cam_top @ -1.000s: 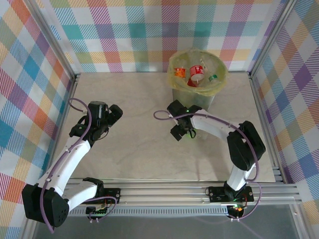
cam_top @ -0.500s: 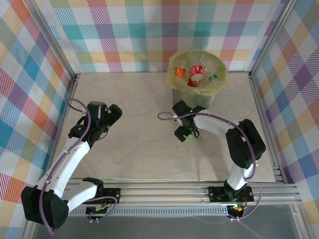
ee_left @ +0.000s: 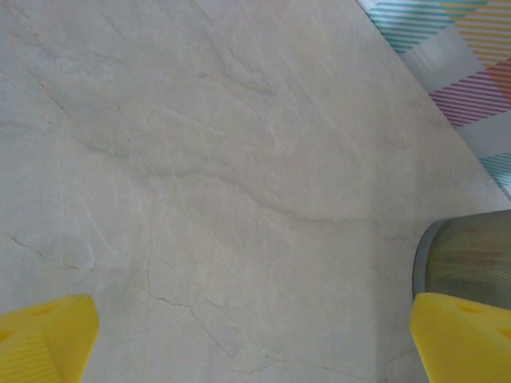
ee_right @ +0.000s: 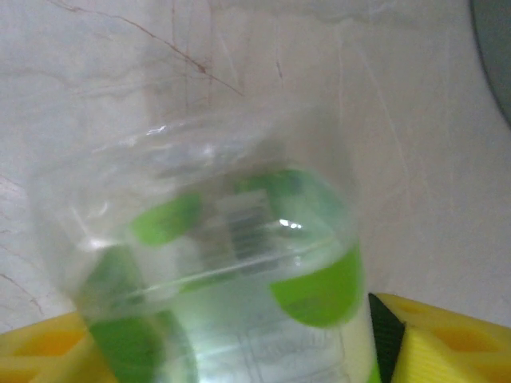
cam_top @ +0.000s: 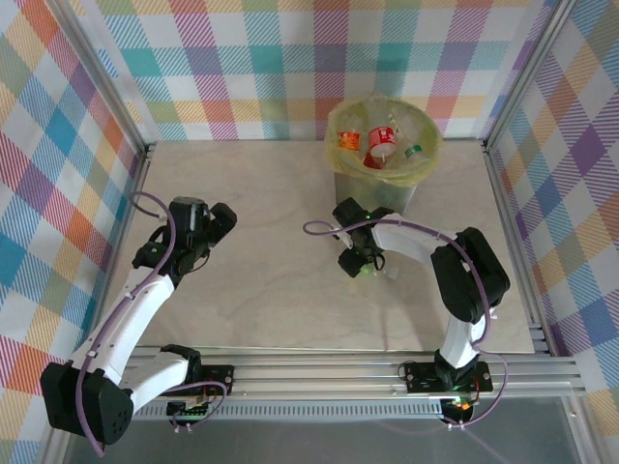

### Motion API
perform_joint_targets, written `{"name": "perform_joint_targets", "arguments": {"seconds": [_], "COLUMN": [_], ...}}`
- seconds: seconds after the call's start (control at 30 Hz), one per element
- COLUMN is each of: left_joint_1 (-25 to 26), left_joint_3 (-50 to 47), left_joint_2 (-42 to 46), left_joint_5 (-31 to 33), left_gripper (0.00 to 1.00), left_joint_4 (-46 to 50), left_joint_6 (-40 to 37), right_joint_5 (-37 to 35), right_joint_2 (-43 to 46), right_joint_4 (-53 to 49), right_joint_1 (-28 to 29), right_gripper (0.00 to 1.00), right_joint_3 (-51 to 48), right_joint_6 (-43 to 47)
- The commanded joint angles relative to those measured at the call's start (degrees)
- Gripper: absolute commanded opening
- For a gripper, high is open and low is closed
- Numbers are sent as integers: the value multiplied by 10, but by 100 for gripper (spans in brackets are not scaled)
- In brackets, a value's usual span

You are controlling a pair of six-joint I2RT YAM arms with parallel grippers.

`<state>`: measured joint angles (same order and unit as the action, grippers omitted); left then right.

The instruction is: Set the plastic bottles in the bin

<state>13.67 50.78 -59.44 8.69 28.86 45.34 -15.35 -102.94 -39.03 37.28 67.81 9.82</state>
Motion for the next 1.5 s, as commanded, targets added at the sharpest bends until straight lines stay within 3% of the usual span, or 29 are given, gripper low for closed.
{"name": "perform_joint_targets", "arguments": {"seconds": [0.0, 0.23, 0.53, 0.7, 0.9, 1.13, 1.47], "left_joint_1": [-9, -9, -9, -9, -9, -9, -9], "left_joint_3": [3, 5, 10, 13, 12, 11, 10], "left_joint_2": [7, 5, 3, 0, -2, 4, 8], "left_joint_5": [11, 13, 21, 18, 10, 7, 0], "left_gripper": [100, 100, 100, 100, 100, 100, 100], "left_joint_4": [9, 11, 14, 12, 11, 10, 9], "left_joint_6": [-12, -13, -26, -29, -31, -41, -51], "right_joint_5": [12, 9, -4, -68, -121, -124, -121], "right_joint_2": [15, 57, 158, 165, 138, 86, -66], "right_joint_4": [-20, -62, -145, -151, -125, -88, -156], "right_joint_1": [14, 40, 64, 59, 7, -88, -171], "right_gripper": [62, 53, 47, 48, 48, 48, 49], "right_joint_3": [0, 47, 245, 361, 477, 543, 700], "right_joint_6": [-9, -25, -87, -100, -114, -161, -221]}}
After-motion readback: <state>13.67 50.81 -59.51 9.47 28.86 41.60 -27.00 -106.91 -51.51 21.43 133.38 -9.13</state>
